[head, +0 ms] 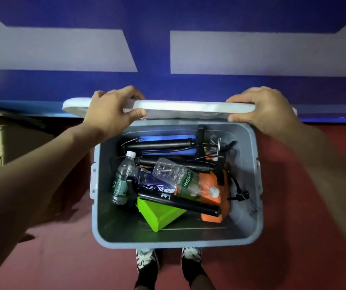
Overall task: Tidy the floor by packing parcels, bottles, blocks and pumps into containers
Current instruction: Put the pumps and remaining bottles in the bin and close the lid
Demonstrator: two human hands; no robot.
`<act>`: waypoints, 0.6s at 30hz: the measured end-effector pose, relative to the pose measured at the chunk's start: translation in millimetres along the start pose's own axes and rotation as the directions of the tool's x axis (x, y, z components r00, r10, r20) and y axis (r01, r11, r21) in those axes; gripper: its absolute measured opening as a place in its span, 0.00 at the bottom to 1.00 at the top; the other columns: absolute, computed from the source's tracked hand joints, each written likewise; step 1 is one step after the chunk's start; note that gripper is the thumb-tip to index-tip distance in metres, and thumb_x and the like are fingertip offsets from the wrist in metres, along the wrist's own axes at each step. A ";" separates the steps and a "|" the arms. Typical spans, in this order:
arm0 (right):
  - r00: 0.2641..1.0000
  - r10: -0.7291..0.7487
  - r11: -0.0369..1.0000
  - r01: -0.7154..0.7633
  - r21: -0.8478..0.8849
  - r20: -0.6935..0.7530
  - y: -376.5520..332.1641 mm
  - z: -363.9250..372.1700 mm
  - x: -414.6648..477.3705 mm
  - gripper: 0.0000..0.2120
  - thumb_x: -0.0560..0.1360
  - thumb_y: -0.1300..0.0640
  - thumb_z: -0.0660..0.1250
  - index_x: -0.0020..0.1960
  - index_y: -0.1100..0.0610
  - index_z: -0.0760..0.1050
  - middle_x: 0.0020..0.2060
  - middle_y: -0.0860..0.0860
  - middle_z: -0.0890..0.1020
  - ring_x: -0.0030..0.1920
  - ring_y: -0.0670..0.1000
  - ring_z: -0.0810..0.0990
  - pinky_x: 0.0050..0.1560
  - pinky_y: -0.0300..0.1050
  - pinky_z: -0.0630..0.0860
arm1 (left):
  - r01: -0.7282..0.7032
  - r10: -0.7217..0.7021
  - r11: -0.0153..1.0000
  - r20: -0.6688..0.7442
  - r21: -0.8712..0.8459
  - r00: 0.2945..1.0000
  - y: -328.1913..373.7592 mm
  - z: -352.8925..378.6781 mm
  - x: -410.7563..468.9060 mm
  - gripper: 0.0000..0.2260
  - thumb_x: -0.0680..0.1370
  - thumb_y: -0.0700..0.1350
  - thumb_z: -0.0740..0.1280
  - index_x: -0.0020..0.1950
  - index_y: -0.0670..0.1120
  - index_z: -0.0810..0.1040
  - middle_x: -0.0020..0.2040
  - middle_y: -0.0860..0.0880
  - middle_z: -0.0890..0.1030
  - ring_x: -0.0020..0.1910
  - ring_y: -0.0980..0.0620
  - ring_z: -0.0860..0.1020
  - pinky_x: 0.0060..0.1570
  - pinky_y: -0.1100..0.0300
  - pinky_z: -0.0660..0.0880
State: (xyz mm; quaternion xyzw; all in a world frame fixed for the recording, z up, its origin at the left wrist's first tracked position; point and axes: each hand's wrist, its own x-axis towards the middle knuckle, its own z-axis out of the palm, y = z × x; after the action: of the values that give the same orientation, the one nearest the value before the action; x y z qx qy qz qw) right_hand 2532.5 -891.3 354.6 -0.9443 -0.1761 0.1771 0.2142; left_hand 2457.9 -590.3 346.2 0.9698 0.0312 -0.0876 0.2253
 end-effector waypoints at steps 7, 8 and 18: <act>0.996 0.017 1.000 -0.015 -0.019 0.092 -11.0 -10.9 -79.2 0.26 0.64 0.51 0.78 0.61 0.48 0.79 0.55 0.53 0.77 0.59 0.55 0.70 0.63 0.50 0.64 | -0.032 0.034 0.999 0.183 -0.015 0.983 26.4 -11.8 -74.4 0.18 0.70 0.53 0.72 0.57 0.50 0.75 0.54 0.49 0.77 0.54 0.46 0.74 0.52 0.55 0.67; 0.996 0.025 0.999 -0.023 -0.027 0.086 -10.7 -7.1 -88.9 0.26 0.63 0.51 0.78 0.60 0.48 0.79 0.55 0.53 0.77 0.59 0.56 0.70 0.63 0.50 0.64 | -0.035 0.038 0.999 0.188 -0.017 0.981 28.1 -7.0 -85.4 0.20 0.69 0.55 0.72 0.57 0.49 0.75 0.55 0.48 0.77 0.56 0.45 0.74 0.54 0.54 0.68; 0.996 0.065 0.981 -0.054 -0.187 0.055 -11.3 76.5 -236.2 0.27 0.60 0.55 0.80 0.58 0.54 0.78 0.53 0.55 0.76 0.56 0.59 0.72 0.56 0.51 0.66 | -0.148 0.121 0.984 0.237 0.100 0.964 40.0 56.1 -222.7 0.24 0.68 0.53 0.73 0.59 0.47 0.71 0.55 0.48 0.73 0.58 0.45 0.70 0.54 0.54 0.63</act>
State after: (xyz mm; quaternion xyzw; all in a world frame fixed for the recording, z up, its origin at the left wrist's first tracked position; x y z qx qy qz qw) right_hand 2291.4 -952.0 356.3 -0.9592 -0.1701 0.1947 0.1143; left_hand 2234.3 -655.6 354.9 0.9645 -0.0664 -0.1854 0.1758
